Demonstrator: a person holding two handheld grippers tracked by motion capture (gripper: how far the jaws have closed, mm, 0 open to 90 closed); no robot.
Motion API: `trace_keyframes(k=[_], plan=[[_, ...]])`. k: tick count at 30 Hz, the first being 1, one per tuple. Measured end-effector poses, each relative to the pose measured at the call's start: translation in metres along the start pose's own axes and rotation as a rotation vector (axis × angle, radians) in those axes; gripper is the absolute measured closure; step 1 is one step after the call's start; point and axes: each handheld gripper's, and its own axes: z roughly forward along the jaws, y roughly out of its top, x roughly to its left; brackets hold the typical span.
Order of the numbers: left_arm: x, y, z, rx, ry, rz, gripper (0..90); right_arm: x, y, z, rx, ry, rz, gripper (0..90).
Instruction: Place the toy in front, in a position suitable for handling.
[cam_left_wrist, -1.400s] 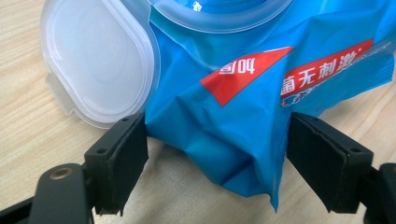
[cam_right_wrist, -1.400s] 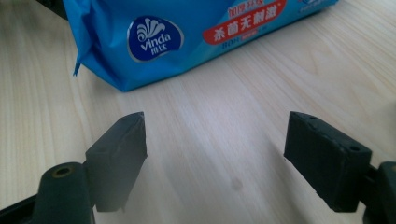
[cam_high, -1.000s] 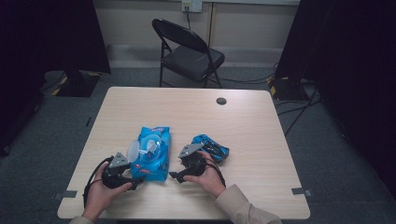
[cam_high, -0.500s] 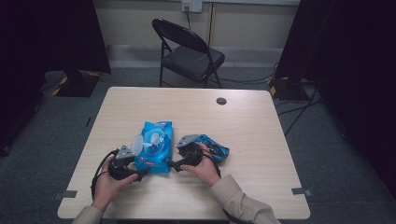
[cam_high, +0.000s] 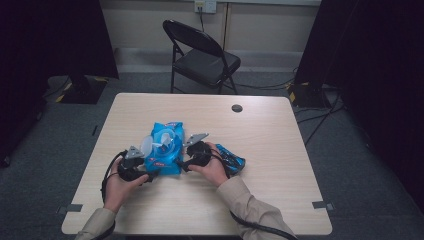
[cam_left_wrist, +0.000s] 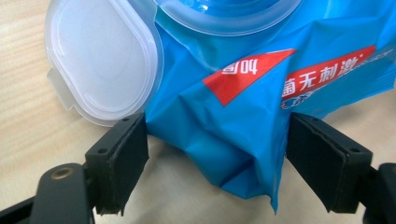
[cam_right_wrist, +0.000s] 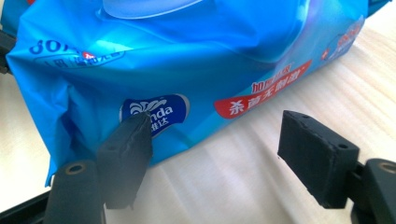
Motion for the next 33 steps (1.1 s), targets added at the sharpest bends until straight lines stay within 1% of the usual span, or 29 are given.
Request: trace_keyframes(k=[1, 3, 6, 9, 10, 11, 12, 14, 16, 17, 19, 20, 21, 23, 24, 25, 27, 30, 33], plan=[[0.002, 0.001, 0.002, -0.005, -0.001, -0.008, 20.4, -0.002, 0.001, 0.001, 0.003, -0.003, 0.005, 25.3], [0.006, 0.004, 0.005, -0.007, 0.002, -0.011, 20.2, -0.007, 0.004, 0.004, 0.005, -0.011, 0.014, 25.2], [0.011, 0.008, 0.009, -0.009, 0.006, -0.021, 20.2, -0.012, 0.009, 0.009, 0.017, -0.027, 0.014, 24.9], [0.015, 0.010, 0.011, -0.008, 0.010, -0.023, 20.2, -0.017, 0.013, 0.012, 0.023, -0.033, 0.015, 24.7], [0.017, 0.010, 0.012, -0.012, 0.013, -0.023, 20.2, -0.017, 0.013, 0.013, 0.019, -0.036, 0.012, 24.7], [0.017, 0.010, 0.012, -0.015, 0.005, -0.031, 20.2, -0.018, 0.014, 0.014, 0.021, -0.038, 0.007, 24.7], [0.017, 0.009, 0.012, -0.019, 0.002, -0.036, 20.1, -0.018, 0.014, 0.013, 0.035, -0.036, -0.002, 24.0], [0.017, 0.007, 0.010, -0.025, -0.006, -0.036, 19.7, -0.016, 0.013, 0.009, 0.045, -0.034, -0.036, 22.7], [0.017, 0.006, 0.008, -0.028, -0.010, -0.036, 19.3, -0.016, 0.011, 0.001, 0.044, -0.034, -0.057, 21.9], [0.017, 0.006, 0.006, -0.032, -0.013, -0.038, 19.3, -0.015, 0.009, -0.004, 0.039, -0.025, -0.056, 21.2], [0.015, 0.004, 0.001, -0.036, -0.027, -0.029, 19.3, -0.015, 0.004, -0.016, 0.028, -0.022, -0.065, 20.1], [0.014, 0.003, 0.000, -0.030, -0.034, -0.020, 19.3, -0.015, 0.001, -0.023, 0.026, -0.021, -0.065, 18.8], [0.011, 0.002, -0.003, -0.021, -0.033, -0.005, 19.2, -0.015, -0.003, -0.030, 0.019, -0.017, -0.062, 17.8], [0.009, -0.001, -0.006, -0.006, -0.043, 0.007, 18.7, -0.014, -0.014, -0.044, 0.019, -0.018, -0.055, 17.3], [0.007, -0.003, -0.007, -0.011, -0.047, 0.002, 18.3, -0.015, -0.021, -0.054, 0.015, -0.020, -0.058, 16.5], [0.006, -0.004, -0.009, -0.007, -0.052, 0.002, 18.3, -0.016, -0.026, -0.060, 0.017, -0.027, -0.054, 16.1], [0.004, -0.006, -0.012, -0.005, -0.055, 0.010, 18.3, -0.020, -0.039, -0.075, 0.016, -0.040, -0.025, 15.9], [0.000, -0.008, -0.017, -0.003, -0.060, 0.015, 18.1, -0.028, -0.059, -0.100, 0.003, -0.074, 0.009, 15.8], [-0.003, -0.010, -0.022, -0.002, -0.069, 0.025, 18.1, -0.033, -0.073, -0.116, -0.009, -0.087, 0.042, 15.1]])
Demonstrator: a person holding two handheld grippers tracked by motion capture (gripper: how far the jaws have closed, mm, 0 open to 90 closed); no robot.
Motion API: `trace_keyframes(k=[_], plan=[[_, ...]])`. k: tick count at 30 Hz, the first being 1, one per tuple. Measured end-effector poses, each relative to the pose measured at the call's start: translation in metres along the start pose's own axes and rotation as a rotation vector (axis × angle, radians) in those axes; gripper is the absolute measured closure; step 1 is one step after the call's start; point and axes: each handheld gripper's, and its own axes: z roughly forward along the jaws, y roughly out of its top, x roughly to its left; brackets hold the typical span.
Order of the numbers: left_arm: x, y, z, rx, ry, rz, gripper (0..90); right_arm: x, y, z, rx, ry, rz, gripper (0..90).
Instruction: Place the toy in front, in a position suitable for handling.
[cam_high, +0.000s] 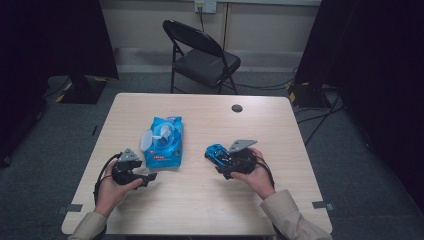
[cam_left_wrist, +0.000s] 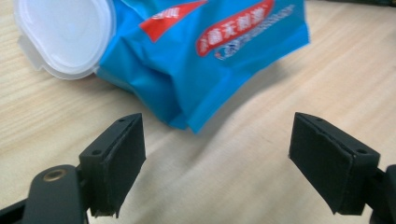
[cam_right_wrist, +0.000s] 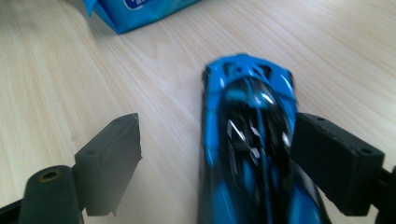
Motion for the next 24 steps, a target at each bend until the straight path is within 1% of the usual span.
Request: trace_keyframes(k=[2, 5, 8, 10, 11, 13, 15, 19, 22, 24], plan=[[-0.003, -0.002, -0.002, -0.001, -0.009, 0.002, 18.0, -0.003, -0.008, -0.008, 0.003, -0.006, 0.020, 13.6], [-0.008, -0.004, -0.002, 0.007, -0.019, 0.018, 18.0, -0.006, -0.018, -0.015, 0.003, -0.021, 0.029, 13.3], [-0.010, -0.006, -0.001, 0.015, -0.025, 0.026, 18.0, -0.009, -0.027, -0.016, 0.004, -0.030, 0.044, 13.2], [-0.011, -0.008, 0.001, 0.012, -0.033, 0.018, 17.9, -0.010, -0.031, -0.014, -0.014, -0.042, 0.046, 13.3], [-0.012, -0.008, 0.001, 0.013, -0.035, 0.019, 18.0, -0.009, -0.032, -0.013, -0.023, -0.047, 0.052, 12.7], [-0.013, -0.009, 0.000, 0.019, -0.043, 0.025, 18.0, -0.008, -0.033, -0.010, -0.025, -0.063, 0.042, 12.7], [-0.014, -0.009, 0.000, 0.017, -0.045, 0.027, 17.9, -0.008, -0.033, -0.010, -0.027, -0.062, 0.044, 12.6], [-0.014, -0.009, 0.000, 0.017, -0.054, 0.024, 18.0, -0.014, -0.032, -0.014, -0.032, -0.072, 0.053, 12.6], [-0.015, -0.009, 0.001, 0.020, -0.059, 0.026, 18.0, -0.021, -0.034, -0.019, -0.029, -0.085, 0.069, 12.6], [-0.016, -0.009, 0.001, 0.019, -0.067, 0.027, 18.2, -0.024, -0.036, -0.019, -0.033, -0.065, 0.096, 12.6]])
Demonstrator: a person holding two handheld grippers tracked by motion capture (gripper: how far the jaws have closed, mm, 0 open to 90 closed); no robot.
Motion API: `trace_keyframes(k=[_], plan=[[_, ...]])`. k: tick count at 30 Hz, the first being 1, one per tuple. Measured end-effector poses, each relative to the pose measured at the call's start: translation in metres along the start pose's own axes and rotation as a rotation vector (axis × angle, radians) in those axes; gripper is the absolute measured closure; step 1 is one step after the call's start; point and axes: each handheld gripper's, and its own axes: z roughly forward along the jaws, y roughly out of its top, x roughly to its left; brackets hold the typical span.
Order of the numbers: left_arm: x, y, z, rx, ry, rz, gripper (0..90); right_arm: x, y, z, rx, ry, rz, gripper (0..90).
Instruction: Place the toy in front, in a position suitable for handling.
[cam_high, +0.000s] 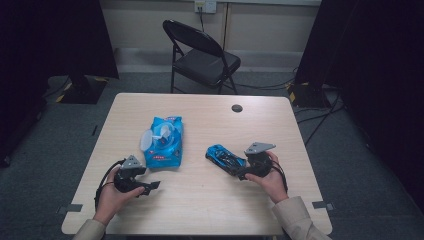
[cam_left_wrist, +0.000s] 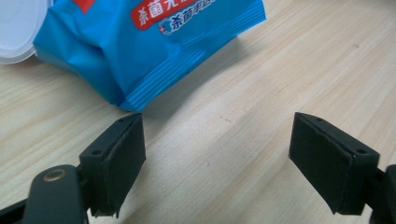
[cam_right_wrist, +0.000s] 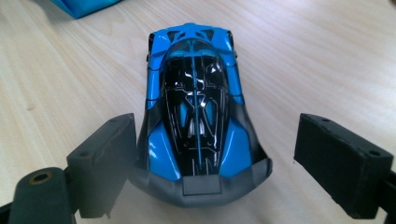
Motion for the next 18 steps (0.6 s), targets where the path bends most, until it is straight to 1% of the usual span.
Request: trace_keyframes(k=[1, 2, 3, 4, 5, 6, 7, 10, 14, 16, 17, 18], plan=[[0.000, 0.000, 0.000, -0.001, -0.001, -0.001, 18.2, -0.001, -0.002, 0.001, -0.004, 0.012, 0.021, 12.5], [-0.001, 0.001, 0.000, 0.001, -0.003, -0.001, 18.2, -0.001, -0.004, 0.001, -0.008, 0.019, 0.028, 12.4], [-0.001, 0.001, 0.000, 0.002, -0.005, -0.001, 18.2, 0.000, -0.006, 0.002, 0.011, 0.017, 0.020, 12.3], [-0.001, 0.001, 0.000, 0.002, -0.006, -0.002, 18.2, 0.001, -0.008, 0.003, 0.029, 0.008, 0.002, 12.3], [-0.001, 0.001, 0.000, 0.003, -0.006, -0.002, 18.1, 0.003, -0.009, 0.004, 0.034, 0.001, -0.019, 12.3], [-0.001, 0.001, 0.000, 0.001, -0.008, -0.004, 18.1, 0.003, -0.011, 0.004, 0.024, 0.005, -0.022, 12.3], [-0.001, 0.001, 0.000, 0.001, -0.009, -0.005, 18.1, 0.004, -0.012, 0.004, 0.024, 0.015, -0.008, 12.3], [0.000, 0.002, 0.000, 0.001, -0.011, -0.009, 18.1, 0.005, -0.015, 0.008, 0.048, 0.007, -0.022, 12.4], [0.001, 0.003, -0.001, 0.004, -0.017, -0.023, 18.1, 0.005, -0.020, 0.011, 0.036, -0.003, -0.013, 13.3], [0.001, 0.003, -0.001, 0.005, -0.022, -0.029, 18.2, 0.004, -0.021, 0.011, 0.033, 0.002, -0.009, 13.4], [0.002, 0.003, -0.001, 0.003, -0.023, -0.030, 18.2, 0.003, -0.022, 0.012, 0.034, 0.003, -0.010, 14.0], [0.002, 0.004, -0.001, 0.006, -0.025, -0.031, 18.3, 0.003, -0.023, 0.012, 0.046, 0.006, -0.008, 14.1]])
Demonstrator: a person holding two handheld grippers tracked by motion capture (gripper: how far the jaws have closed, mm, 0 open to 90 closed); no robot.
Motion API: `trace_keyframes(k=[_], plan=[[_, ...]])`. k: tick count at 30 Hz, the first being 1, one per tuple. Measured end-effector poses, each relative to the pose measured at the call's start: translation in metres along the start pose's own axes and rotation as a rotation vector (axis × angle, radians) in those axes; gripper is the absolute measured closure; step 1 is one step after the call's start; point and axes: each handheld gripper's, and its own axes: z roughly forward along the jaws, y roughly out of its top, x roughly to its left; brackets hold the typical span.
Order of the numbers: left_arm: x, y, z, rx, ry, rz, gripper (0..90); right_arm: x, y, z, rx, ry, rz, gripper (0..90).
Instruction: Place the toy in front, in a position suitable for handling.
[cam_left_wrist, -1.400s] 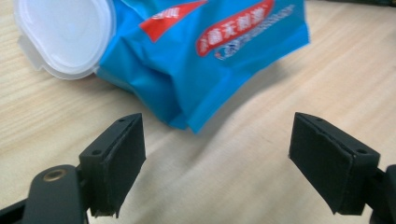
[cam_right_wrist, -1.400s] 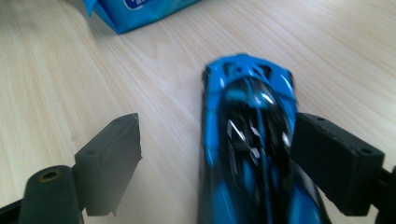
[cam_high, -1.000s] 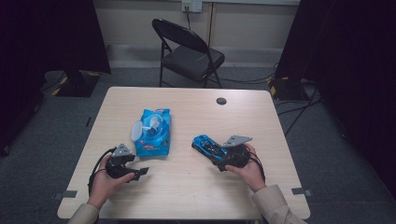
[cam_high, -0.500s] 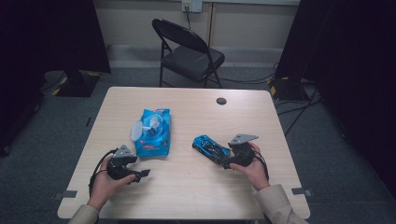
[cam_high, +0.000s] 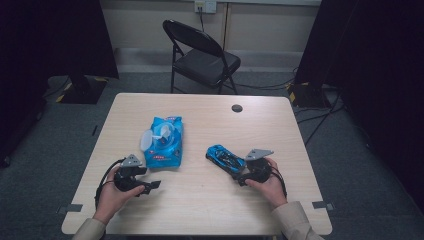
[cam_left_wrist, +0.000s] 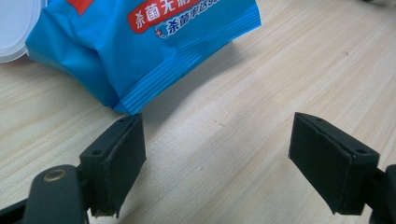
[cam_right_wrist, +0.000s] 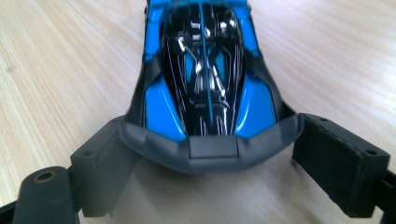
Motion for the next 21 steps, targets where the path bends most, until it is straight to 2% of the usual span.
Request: trace_keyframes(k=[7, 10, 12, 13, 16, 21], plan=[[0.001, 0.001, 0.000, 0.003, 0.005, -0.003, 18.7, 0.002, 0.000, 0.000, 0.002, 0.000, 0.002, 15.1], [0.000, 0.003, -0.003, 0.003, 0.018, 0.002, 18.4, 0.001, 0.000, 0.000, 0.004, 0.001, 0.004, 14.7], [0.001, 0.005, -0.006, 0.003, 0.012, -0.004, 19.3, 0.001, 0.000, 0.000, 0.003, 0.001, 0.003, 14.7], [0.001, 0.005, -0.007, 0.001, 0.025, 0.003, 18.3, 0.001, 0.000, 0.000, 0.004, 0.001, 0.003, 14.8], [0.002, 0.009, -0.015, -0.025, 0.030, 0.006, 18.3, 0.001, 0.000, -0.001, -0.010, 0.007, -0.001, 22.7], [0.006, 0.020, -0.026, -0.040, 0.048, 0.010, 18.0, 0.003, -0.001, -0.001, -0.014, 0.010, -0.006, 24.2]])
